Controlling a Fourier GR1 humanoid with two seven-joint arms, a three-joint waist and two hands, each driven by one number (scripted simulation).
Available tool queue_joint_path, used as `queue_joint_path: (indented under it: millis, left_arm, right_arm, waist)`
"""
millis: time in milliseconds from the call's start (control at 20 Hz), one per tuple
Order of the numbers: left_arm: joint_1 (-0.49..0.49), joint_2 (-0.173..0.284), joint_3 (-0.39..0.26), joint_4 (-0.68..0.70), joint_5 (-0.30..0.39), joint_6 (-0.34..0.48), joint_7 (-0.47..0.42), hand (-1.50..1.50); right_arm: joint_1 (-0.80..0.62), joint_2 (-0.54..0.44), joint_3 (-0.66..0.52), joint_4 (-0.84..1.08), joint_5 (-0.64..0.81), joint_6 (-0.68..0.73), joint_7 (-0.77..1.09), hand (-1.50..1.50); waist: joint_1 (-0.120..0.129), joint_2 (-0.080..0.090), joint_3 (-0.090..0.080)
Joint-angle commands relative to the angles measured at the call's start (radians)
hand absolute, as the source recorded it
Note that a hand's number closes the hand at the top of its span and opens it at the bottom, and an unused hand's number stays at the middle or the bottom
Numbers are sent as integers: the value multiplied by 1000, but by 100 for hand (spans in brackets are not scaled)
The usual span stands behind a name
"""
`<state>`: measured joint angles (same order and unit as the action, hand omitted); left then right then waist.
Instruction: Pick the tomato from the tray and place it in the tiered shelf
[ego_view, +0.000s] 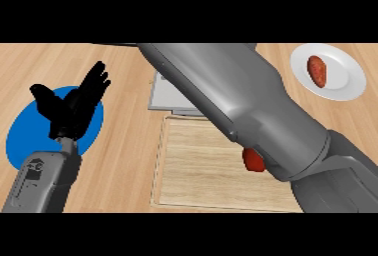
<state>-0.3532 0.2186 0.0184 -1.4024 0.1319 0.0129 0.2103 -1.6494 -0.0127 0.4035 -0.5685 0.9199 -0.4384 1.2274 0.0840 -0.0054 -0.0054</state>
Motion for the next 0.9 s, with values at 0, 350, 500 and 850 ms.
queue_joint_path:
  millis: [0,350,500,850]
  left_arm:
    - [45,5,-2,-18,-6,-1,-6,0]
    - [28,39,47,8,22,-20,-6,0]
    - [38,-7,10,-17,-5,24,16,0]
    - [103,41,59,-44,12,1,-20,0]
  right_arm:
    - [18,12,0,0,12,-93,259,150]
    - [108,12,40,-51,21,-146,259,150]
    - [137,12,53,-66,31,-147,259,150]
    - [200,12,-47,-47,106,-194,260,150]
  waist:
    - [-18,-7,2]
    - [-40,-7,2]
    - [-49,-10,3]
    - [-88,-21,4]
